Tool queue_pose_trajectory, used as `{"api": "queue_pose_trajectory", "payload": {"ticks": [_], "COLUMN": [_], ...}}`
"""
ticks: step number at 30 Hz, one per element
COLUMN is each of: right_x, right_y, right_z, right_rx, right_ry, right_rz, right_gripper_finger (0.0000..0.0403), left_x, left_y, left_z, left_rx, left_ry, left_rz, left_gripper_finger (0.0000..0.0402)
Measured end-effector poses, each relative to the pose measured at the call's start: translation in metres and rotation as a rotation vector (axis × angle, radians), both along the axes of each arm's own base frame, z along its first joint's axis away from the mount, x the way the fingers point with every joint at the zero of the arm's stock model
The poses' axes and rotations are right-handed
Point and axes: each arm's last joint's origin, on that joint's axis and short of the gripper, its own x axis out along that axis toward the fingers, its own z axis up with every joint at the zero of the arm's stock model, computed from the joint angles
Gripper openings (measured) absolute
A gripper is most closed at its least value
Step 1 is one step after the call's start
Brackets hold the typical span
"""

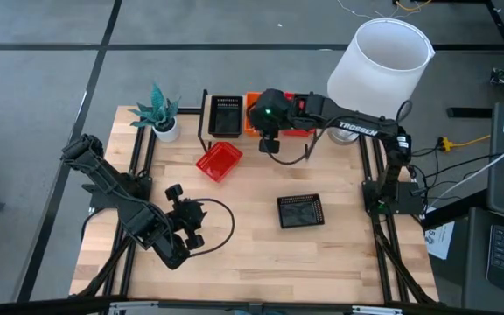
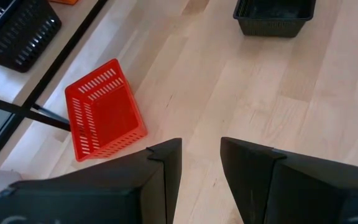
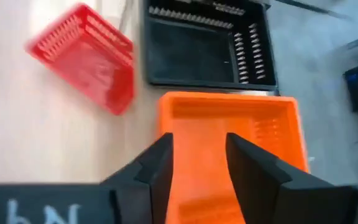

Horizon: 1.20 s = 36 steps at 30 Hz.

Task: Stack baskets on shelf by color
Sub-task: Stack the red bin on top of the red bin on the shelf

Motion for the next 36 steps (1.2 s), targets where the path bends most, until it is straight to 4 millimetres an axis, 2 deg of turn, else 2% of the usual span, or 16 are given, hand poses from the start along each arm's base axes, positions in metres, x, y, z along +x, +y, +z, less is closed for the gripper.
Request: {"api": "queue_pose_trajectory", "payload": {"ticks": [3, 6, 9, 11, 14, 16, 20, 23, 28, 32, 36], "right_x": [-0.011, -0.030, -0.048, -0.049, -0.058, -0.070, -0.086, -0.100, -0.129, -0.152, -0.169], "right_y": [0.018, 0.042, 0.068, 0.086, 0.113, 0.131, 0.159, 0.176, 0.200, 0.216, 0.229], "right_z": [0.016, 0.027, 0.028, 0.029, 0.025, 0.013, -0.014, -0.035, -0.065, -0.084, -0.096], "right_rx": [0.084, 0.264, 0.440, 0.493, 0.555, 0.543, 0.525, 0.542, 0.591, 0.606, 0.590], "right_ry": [0.044, 0.157, 0.318, 0.279, 0.329, 0.440, 0.515, 0.534, 0.547, 0.581, 0.581], "right_rz": [-0.007, 0.017, 0.029, 0.085, 0.236, 0.304, 0.386, 0.387, 0.305, 0.261, 0.272], "right_gripper_finger": [0.0146, 0.0143, 0.0137, 0.0133, 0.0131, 0.0130, 0.0130, 0.0130, 0.0130, 0.0130, 0.0130], "left_x": [0.000, 0.000, 0.000, 0.000, 0.001, 0.004, 0.018, 0.039, 0.068, 0.078, 0.084], "left_y": [0.000, 0.000, 0.000, 0.000, 0.001, 0.000, 0.007, 0.025, 0.079, 0.116, 0.135], "left_z": [0.000, 0.000, 0.000, 0.000, 0.000, -0.002, -0.013, -0.026, -0.039, -0.043, -0.050], "left_rx": [0.000, 0.000, 0.000, -0.001, -0.003, -0.006, 0.022, 0.076, 0.116, 0.086, 0.067], "left_ry": [0.000, 0.000, 0.000, 0.000, -0.002, -0.007, 0.028, 0.053, 0.107, 0.195, 0.241], "left_rz": [0.000, 0.000, 0.000, 0.000, 0.007, 0.016, 0.064, 0.161, 0.366, 0.447, 0.500], "left_gripper_finger": [0.0104, 0.0104, 0.0104, 0.0104, 0.0104, 0.0104, 0.0104, 0.0104, 0.0104, 0.0104, 0.0104]}}
